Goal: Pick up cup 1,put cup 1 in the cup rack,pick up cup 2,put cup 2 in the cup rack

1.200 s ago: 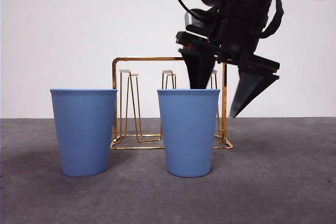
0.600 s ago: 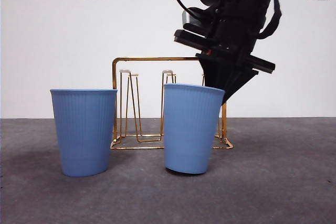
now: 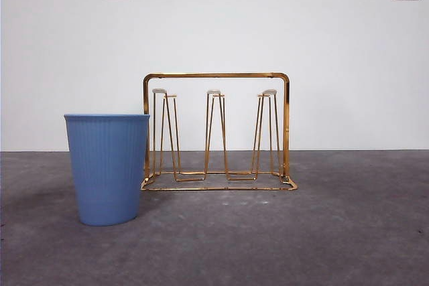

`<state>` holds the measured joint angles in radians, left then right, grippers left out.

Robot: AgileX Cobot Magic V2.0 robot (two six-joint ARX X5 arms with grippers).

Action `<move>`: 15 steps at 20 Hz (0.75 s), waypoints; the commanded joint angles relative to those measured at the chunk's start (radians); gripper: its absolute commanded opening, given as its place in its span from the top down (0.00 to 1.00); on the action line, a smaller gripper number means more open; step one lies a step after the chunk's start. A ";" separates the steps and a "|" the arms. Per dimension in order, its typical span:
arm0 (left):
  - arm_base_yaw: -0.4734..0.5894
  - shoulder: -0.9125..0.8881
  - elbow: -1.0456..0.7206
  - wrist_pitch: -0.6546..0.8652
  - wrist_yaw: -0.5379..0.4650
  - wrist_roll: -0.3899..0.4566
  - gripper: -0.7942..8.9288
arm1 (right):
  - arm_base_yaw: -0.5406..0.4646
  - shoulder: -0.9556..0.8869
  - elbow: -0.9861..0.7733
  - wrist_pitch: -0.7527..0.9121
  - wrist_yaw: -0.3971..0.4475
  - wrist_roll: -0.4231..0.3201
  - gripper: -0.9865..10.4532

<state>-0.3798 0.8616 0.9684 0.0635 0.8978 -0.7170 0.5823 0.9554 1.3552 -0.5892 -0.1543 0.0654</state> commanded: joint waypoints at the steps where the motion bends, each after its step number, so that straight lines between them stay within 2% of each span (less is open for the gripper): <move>1: -0.103 0.056 0.002 0.171 -0.119 -0.122 0.18 | 0.001 -0.090 0.000 0.100 -0.002 0.013 0.92; 5: -0.299 0.204 0.002 0.504 -0.318 -0.220 0.18 | 0.001 -0.131 0.000 0.208 -0.003 0.010 0.92; 7: -0.349 0.257 0.002 0.613 -0.378 -0.247 0.18 | 0.001 -0.130 0.000 0.230 -0.005 0.010 0.92; 11: -0.418 0.354 0.002 0.808 -0.478 -0.295 0.18 | 0.001 -0.118 0.000 0.253 -0.029 0.010 0.92; 15: -0.448 0.420 0.002 0.940 -0.564 -0.336 0.18 | 0.001 -0.106 0.000 0.261 -0.033 0.010 0.92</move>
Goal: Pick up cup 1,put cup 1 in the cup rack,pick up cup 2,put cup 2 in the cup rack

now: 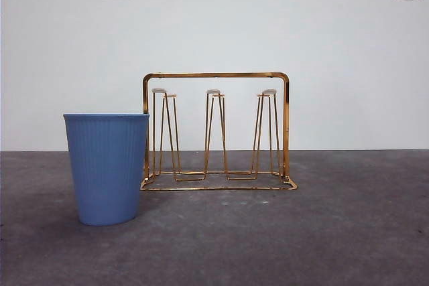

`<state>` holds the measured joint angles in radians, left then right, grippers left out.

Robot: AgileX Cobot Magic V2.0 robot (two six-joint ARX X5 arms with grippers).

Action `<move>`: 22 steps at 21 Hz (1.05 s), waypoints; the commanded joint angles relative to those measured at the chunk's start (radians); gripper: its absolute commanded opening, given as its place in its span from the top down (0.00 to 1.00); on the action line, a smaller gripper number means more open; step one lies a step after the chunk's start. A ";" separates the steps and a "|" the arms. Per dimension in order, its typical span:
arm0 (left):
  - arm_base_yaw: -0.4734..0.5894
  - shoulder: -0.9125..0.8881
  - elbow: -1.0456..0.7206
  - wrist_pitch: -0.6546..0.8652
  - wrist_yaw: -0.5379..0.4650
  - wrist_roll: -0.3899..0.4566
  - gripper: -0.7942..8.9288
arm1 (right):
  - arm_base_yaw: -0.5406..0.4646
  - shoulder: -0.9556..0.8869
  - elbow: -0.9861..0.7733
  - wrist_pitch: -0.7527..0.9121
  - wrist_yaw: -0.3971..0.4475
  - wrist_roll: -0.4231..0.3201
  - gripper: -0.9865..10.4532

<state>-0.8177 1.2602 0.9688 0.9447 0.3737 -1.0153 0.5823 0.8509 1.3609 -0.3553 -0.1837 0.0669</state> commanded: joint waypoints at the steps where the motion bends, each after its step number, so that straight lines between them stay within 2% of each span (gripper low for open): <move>1: -0.016 0.035 0.002 0.083 -0.063 -0.043 0.18 | 0.001 0.003 -0.006 0.032 -0.004 0.006 0.92; 8: -0.039 0.091 0.002 0.173 -0.135 -0.059 0.18 | 0.001 0.047 -0.006 0.054 -0.015 0.005 0.92; 11: -0.047 0.097 0.002 0.187 -0.153 -0.058 0.18 | 0.001 0.072 -0.006 0.053 -0.043 0.005 0.92; 17: -0.047 0.097 0.002 0.208 -0.165 -0.058 0.19 | 0.001 0.094 -0.006 0.044 -0.045 0.004 0.92; 22: -0.047 0.097 0.002 0.225 -0.169 -0.058 0.41 | 0.001 0.094 -0.006 0.031 -0.045 0.004 0.92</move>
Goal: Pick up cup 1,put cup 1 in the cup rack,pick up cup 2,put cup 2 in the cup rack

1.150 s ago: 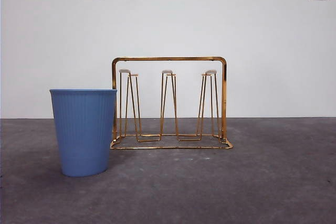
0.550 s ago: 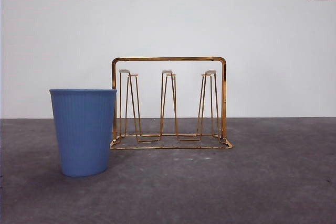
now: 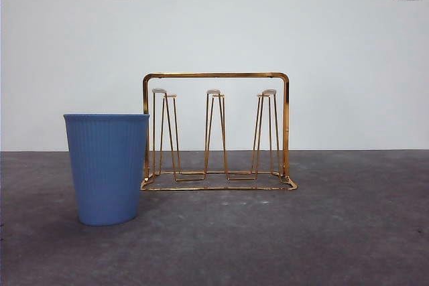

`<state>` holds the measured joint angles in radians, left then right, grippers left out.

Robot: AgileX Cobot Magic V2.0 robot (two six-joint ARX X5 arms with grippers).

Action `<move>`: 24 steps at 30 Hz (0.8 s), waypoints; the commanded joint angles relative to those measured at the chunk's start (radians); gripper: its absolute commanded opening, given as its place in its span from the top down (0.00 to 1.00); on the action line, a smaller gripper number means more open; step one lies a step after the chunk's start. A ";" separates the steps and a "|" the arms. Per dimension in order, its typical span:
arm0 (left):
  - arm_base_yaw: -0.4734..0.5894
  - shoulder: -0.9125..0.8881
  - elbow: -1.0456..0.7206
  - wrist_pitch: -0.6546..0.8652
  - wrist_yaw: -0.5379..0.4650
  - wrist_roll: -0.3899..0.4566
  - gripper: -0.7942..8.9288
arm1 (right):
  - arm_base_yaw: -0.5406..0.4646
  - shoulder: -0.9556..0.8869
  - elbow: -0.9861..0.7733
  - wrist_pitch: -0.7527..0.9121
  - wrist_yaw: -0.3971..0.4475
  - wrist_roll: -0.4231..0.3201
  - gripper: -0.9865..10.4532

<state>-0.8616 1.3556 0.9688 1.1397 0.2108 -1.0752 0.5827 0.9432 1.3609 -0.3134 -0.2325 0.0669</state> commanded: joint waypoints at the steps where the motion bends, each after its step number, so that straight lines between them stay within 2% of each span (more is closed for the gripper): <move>1: -0.003 0.002 0.002 0.030 -0.006 0.002 0.44 | 0.000 0.001 -0.006 -0.016 0.004 0.003 0.92; 4: -0.003 0.002 0.002 0.029 -0.006 0.002 0.47 | 0.000 0.002 -0.006 -0.043 0.004 -0.004 0.92; 24: -0.004 0.002 0.002 0.028 0.007 0.002 0.48 | 0.000 0.003 -0.006 -0.188 0.005 -0.044 0.92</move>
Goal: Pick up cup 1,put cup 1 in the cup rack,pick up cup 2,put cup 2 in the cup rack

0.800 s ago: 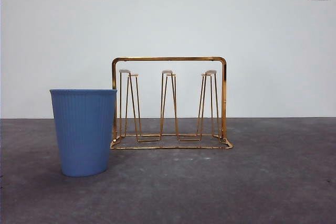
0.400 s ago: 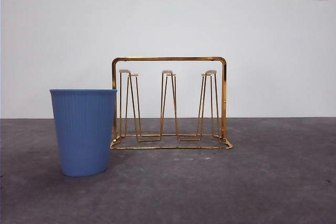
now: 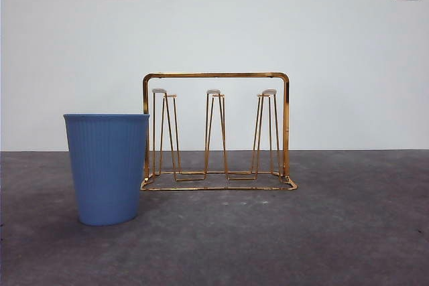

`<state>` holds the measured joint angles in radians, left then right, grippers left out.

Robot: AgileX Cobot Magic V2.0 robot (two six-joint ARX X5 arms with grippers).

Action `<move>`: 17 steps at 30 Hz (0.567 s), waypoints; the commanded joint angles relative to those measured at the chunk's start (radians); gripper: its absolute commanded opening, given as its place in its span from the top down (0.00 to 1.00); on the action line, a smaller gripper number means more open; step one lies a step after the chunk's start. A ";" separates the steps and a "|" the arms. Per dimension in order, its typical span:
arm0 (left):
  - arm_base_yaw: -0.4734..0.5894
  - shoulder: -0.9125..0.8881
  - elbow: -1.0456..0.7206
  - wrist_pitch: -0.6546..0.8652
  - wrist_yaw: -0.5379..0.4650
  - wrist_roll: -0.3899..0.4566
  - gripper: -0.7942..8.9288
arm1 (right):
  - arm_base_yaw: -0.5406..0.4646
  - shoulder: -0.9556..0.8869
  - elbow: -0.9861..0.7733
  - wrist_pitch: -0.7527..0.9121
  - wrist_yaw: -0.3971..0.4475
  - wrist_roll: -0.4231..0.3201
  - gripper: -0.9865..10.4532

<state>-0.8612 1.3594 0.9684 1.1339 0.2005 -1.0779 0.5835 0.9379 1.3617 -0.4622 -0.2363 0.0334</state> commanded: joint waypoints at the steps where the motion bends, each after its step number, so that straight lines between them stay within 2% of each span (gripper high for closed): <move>1: -0.005 -0.002 0.002 0.034 0.020 0.004 0.53 | 0.000 0.009 -0.006 -0.050 0.008 -0.011 0.92; 4: -0.005 -0.002 0.002 0.033 0.026 0.005 0.73 | 0.000 0.014 -0.006 -0.078 0.009 -0.012 0.92; 6: -0.004 -0.002 0.002 0.031 0.038 0.005 0.81 | 0.000 0.014 -0.006 -0.093 0.009 -0.017 0.92; 12: -0.005 -0.002 0.002 0.009 0.071 0.005 0.83 | 0.000 0.015 -0.006 -0.114 0.008 -0.020 0.92; 14: -0.005 -0.002 0.002 0.003 0.074 0.005 0.94 | 0.000 0.015 -0.006 -0.123 0.009 -0.020 0.92; 17: -0.005 -0.002 0.002 0.003 0.085 0.005 0.93 | 0.000 0.015 -0.006 -0.146 0.009 -0.020 0.92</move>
<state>-0.8593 1.3598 0.9680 1.1061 0.2493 -1.1095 0.5831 0.9356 1.3701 -0.5652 -0.2424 0.0124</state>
